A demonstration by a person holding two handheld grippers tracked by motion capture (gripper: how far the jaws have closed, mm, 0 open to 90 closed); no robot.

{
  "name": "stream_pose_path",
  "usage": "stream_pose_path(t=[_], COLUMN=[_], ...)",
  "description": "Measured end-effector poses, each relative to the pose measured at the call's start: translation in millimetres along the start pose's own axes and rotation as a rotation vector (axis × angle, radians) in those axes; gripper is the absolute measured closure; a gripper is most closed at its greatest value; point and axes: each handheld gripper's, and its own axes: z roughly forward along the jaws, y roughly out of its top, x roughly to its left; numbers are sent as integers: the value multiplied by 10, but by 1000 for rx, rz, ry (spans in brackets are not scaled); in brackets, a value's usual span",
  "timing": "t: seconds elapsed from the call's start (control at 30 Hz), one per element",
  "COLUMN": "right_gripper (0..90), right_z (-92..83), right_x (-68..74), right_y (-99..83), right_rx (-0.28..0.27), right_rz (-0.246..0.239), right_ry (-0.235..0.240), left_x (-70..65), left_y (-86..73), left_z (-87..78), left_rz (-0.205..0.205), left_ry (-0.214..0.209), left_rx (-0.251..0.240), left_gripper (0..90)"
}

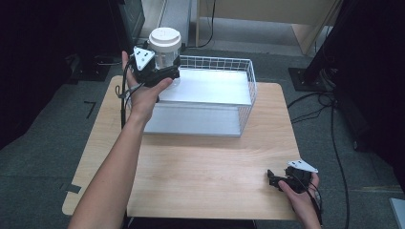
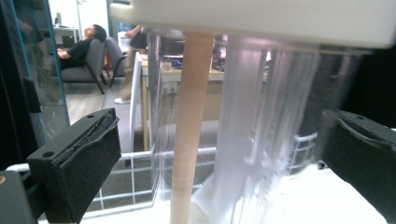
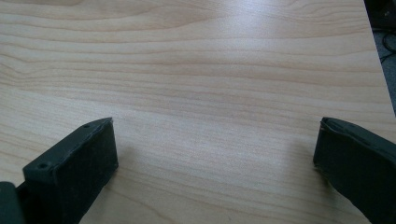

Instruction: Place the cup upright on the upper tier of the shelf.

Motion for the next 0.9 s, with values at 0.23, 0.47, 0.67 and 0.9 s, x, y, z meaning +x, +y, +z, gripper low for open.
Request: stream_pose_path(t=[0.23,0.47,0.67,0.9], right_gripper=[0,0,0,0], right_z=[0,0,-1,0], right_x=[0,0,1,1], right_y=[0,0,0,-1], right_rx=[0,0,1,-1], right_rz=[0,0,1,0], right_ry=[0,0,0,0], left_x=[10,7,-23,-96], left_y=[-65,-186,-284,-485], left_z=[-214,-485,-771,-1113], left_rz=[18,32,41,89], left_ry=[9,-6,-2,-24], left_rx=[12,21,19,20], left_gripper=[0,0,0,0])
